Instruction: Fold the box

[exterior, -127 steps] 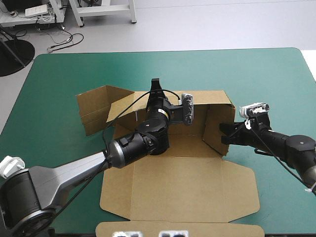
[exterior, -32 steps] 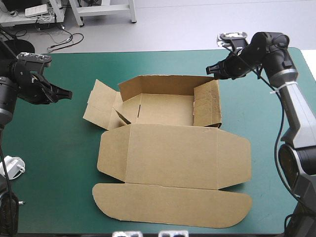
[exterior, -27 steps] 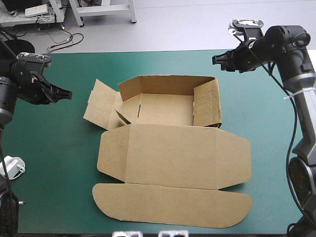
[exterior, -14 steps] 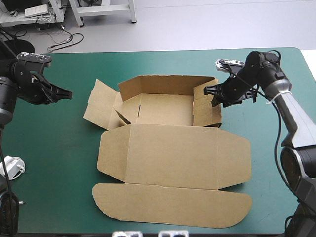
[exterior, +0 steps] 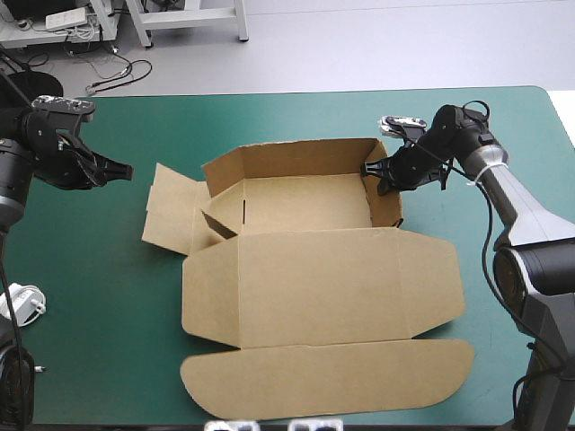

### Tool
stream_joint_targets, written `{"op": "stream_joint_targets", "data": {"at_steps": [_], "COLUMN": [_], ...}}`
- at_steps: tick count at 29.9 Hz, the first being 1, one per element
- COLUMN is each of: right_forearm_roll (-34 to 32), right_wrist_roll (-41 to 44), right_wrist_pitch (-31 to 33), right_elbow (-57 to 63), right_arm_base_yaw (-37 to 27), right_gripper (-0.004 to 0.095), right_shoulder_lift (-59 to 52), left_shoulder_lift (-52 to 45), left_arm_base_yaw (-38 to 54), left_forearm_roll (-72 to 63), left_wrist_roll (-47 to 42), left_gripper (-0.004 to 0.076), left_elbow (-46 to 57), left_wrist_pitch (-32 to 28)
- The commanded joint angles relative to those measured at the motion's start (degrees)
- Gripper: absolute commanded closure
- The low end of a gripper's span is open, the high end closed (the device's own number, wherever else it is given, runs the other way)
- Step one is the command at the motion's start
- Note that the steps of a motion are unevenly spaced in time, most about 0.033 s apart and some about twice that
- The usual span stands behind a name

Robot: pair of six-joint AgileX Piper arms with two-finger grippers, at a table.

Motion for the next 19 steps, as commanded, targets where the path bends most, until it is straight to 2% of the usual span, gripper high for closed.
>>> {"op": "stream_joint_targets", "data": {"at_steps": [1, 8, 14, 19], "right_forearm_roll": [2.8, 7.5, 11.8, 19.4], "right_wrist_roll": [-1.2, -1.1, -0.1, -0.1], "right_wrist_pitch": [2.3, 8.6, 8.6, 8.6], "right_elbow": [-3.4, -13.1, -21.1, -25.5], "right_arm_base_yaw": [-0.5, -4.0, -5.9, -8.0], "right_gripper": [0.0908, 0.0909, 0.0909, 0.0909], "right_shoulder_lift": [-3.7, -8.7, -13.8, -16.2], "left_shoulder_lift": [-0.7, 2.6, 5.9, 9.8], "left_arm_base_yaw": [2.0, 15.7, 24.8, 27.2], "left_forearm_roll": [-2.0, -19.8, -42.5, -60.8], "left_wrist_roll": [-0.5, 4.5, 12.6, 19.3], "left_gripper": [0.0727, 0.0727, 0.0727, 0.0727], "left_elbow": [-1.4, -1.4, -1.4, -1.4], "left_wrist_pitch": [-3.4, -3.1, -2.6, 0.0]}}
